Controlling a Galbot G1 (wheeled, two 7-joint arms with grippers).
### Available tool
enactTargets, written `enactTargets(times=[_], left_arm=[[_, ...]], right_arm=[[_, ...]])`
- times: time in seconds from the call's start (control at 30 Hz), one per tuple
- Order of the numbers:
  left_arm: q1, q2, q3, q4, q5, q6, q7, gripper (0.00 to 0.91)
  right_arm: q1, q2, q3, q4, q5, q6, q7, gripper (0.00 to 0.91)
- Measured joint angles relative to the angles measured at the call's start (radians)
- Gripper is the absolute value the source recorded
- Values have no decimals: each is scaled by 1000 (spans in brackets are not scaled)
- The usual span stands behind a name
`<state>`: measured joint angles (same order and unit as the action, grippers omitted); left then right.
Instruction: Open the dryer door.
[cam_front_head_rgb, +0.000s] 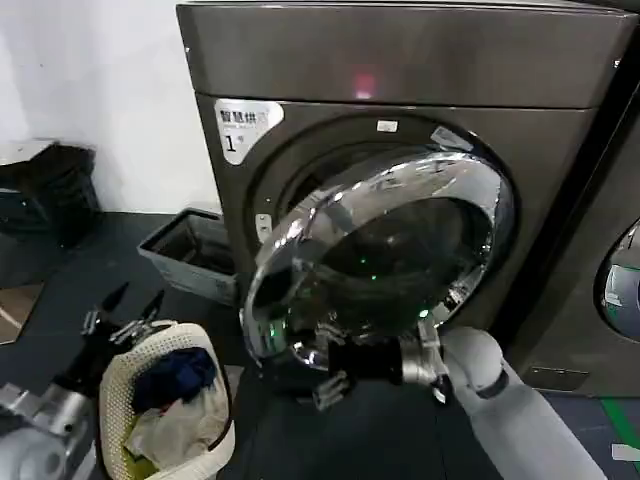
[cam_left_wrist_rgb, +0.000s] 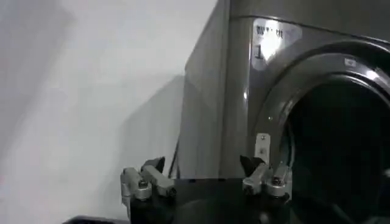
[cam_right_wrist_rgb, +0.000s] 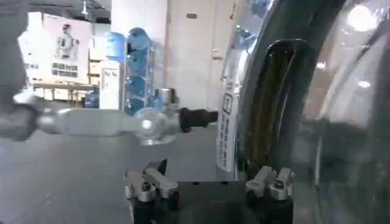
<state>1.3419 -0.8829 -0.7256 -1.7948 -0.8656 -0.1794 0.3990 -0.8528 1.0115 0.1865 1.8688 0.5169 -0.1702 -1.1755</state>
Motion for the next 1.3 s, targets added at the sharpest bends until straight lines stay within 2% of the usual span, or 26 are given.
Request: enactTargets(times=[0.17,0.4,0.53,0.8,1.0,1.23,1.3], left_arm=[[-115,70,127,65,-29,-18,47,907],[-222,112,306,91,-56,-22,76,907],[-293,112,396,89,-80,-16,84,907],[-413,96,542,73,-87,5,135,907],[-471,85,625,55,-83,10,147,907],[-519,77,715,26,-70,9,152,907],[-527,77,742,15,-69,7,155,907]], right_arm=[[-62,-28,67,22,22,23,-34,907],[-177,-41,220,35,24,61,-163,907],[-256,-24,343,11,-13,83,-234,907],[-360,26,639,-62,-78,126,-260,907],[-383,75,862,-138,-116,138,-182,907],[-419,120,1123,-122,-140,137,36,907],[-432,134,1180,-103,-124,137,130,907]])
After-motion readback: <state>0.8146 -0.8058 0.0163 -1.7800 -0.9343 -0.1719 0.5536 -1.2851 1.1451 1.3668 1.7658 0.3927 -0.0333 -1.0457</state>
